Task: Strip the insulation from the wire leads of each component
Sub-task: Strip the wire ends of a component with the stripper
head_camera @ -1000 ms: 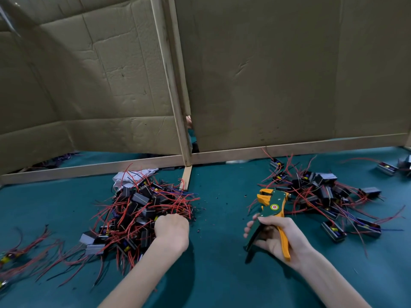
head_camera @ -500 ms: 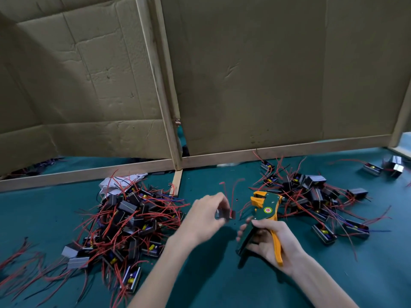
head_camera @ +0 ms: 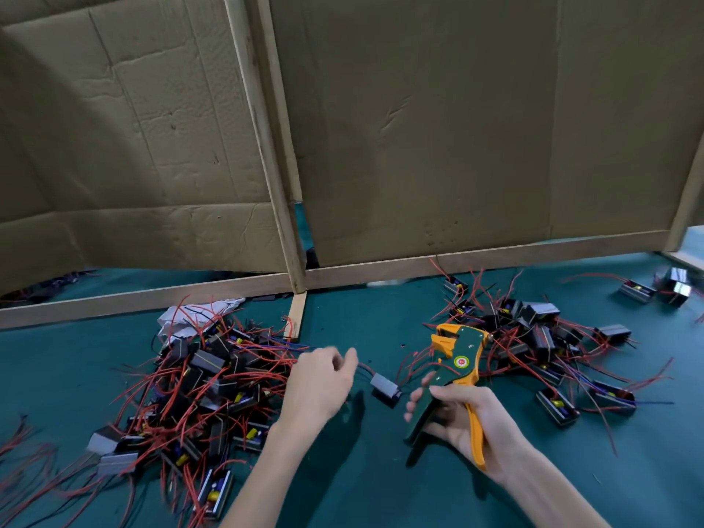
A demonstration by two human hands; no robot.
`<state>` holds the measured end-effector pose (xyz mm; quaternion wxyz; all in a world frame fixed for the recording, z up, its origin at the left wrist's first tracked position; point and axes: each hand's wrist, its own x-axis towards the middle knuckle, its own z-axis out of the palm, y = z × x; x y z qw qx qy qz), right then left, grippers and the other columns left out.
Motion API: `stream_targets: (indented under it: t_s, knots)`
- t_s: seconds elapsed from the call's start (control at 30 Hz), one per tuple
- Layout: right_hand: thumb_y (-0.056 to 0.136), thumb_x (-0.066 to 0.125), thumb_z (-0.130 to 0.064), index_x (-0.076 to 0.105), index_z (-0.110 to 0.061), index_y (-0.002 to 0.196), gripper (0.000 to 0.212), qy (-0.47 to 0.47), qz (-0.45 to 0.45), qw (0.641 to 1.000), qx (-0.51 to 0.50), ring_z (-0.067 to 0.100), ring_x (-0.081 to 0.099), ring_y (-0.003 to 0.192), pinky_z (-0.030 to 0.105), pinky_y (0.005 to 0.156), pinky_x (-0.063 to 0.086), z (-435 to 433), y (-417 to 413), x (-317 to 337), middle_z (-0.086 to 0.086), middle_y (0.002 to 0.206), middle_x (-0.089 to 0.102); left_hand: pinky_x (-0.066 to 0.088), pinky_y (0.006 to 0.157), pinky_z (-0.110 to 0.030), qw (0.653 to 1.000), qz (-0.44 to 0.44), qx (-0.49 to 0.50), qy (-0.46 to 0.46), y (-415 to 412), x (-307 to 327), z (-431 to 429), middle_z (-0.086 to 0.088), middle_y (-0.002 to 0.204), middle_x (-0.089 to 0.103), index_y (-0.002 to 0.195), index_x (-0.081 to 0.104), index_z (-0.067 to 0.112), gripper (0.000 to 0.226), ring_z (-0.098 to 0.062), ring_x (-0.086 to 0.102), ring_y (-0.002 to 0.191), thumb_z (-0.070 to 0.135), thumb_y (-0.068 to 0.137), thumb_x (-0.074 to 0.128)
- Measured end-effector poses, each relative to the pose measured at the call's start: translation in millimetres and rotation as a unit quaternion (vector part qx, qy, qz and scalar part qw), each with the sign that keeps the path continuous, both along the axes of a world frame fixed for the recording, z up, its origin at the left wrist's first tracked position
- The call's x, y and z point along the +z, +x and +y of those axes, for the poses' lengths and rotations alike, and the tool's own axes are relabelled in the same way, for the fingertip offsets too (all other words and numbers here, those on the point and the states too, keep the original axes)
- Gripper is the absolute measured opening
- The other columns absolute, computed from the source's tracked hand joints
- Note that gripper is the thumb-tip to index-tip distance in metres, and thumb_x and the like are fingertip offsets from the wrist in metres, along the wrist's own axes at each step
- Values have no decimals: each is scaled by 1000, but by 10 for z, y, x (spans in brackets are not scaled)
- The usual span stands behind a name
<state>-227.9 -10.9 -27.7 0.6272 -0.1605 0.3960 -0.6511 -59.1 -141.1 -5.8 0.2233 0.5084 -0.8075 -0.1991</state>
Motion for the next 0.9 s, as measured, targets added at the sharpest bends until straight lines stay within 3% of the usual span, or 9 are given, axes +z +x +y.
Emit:
stream_targets:
  t_s: [0.07, 0.13, 0.2, 0.3, 0.4, 0.53, 0.67, 0.77, 0.9]
  knots:
    - [69, 59, 1, 59, 4, 94, 25, -3, 36, 999, 7, 37, 66, 73, 44, 66, 58, 4, -10, 7, 25, 82, 64, 46, 68, -33, 996, -67, 34, 42, -32, -33, 10, -9, 66, 67, 52, 50, 11, 63, -27, 62, 71, 62, 90, 43]
    - [69, 59, 2, 57, 4, 97, 28, -3, 70, 997, 13, 36, 66, 73, 44, 66, 57, 8, -13, 17, 24, 81, 64, 47, 71, -36, 994, -86, 50, 42, -106, -102, 58, -17, 72, 67, 49, 45, 13, 66, -34, 62, 76, 67, 87, 44]
    - [69, 60, 2, 56, 4, 99, 30, -3, 86, 996, 21, 36, 65, 75, 45, 68, 57, 15, -8, 23, 24, 81, 63, 46, 71, -35, 995, -71, 58, 41, -187, -193, 112, -14, 76, 66, 57, 53, 14, 60, -33, 62, 80, 67, 84, 49]
    - [68, 61, 3, 56, 4, 99, 31, -5, 94, 995, 28, 37, 64, 76, 46, 69, 56, 24, 2, 36, 25, 82, 62, 47, 78, -30, 996, 8, 59, 65, -272, -277, 166, 0, 88, 69, 88, 68, 17, 44, -21, 63, 89, 59, 80, 61]
    - [69, 59, 4, 57, 4, 98, 29, -8, 88, 996, 28, 38, 64, 75, 46, 68, 56, 27, -2, 44, 25, 82, 62, 49, 85, -27, 984, 120, 17, 129, -303, -290, 151, 4, 88, 70, 95, 69, 16, 23, -11, 64, 85, 32, 79, 72]
    - [69, 58, 6, 59, 4, 94, 25, -18, 80, 996, 17, 38, 65, 75, 46, 68, 57, 30, -18, 46, 25, 82, 63, 48, 83, -13, 935, 253, -54, 243, -299, -275, 147, -8, 107, 69, 109, 64, 6, 33, -9, 64, 94, -5, 79, 68]
    - [68, 58, 9, 63, 2, 88, 22, -41, 64, 997, -2, 38, 64, 75, 45, 68, 57, 34, -50, 55, 26, 83, 62, 51, 87, -26, 888, 351, -37, 294, -331, -281, 176, -11, 101, 71, 105, 59, 5, 26, -19, 66, 87, -1, 82, 69]
    - [68, 57, 11, 62, 3, 90, 24, -58, 60, 996, -10, 38, 64, 75, 45, 68, 57, 38, -69, 64, 26, 83, 63, 49, 71, -14, 870, 403, -14, 284, -362, -281, 191, -7, 84, 68, 94, 56, 8, 19, -13, 62, 74, 5, 83, 70]
    - [67, 58, 9, 58, 4, 100, 33, -82, 66, 994, -37, 37, 65, 76, 46, 69, 57, 42, -94, 71, 25, 84, 62, 49, 68, -14, 847, 477, -12, 235, -324, -204, 162, -9, 78, 73, 86, 58, 5, 5, -14, 68, 73, 3, 89, 61]
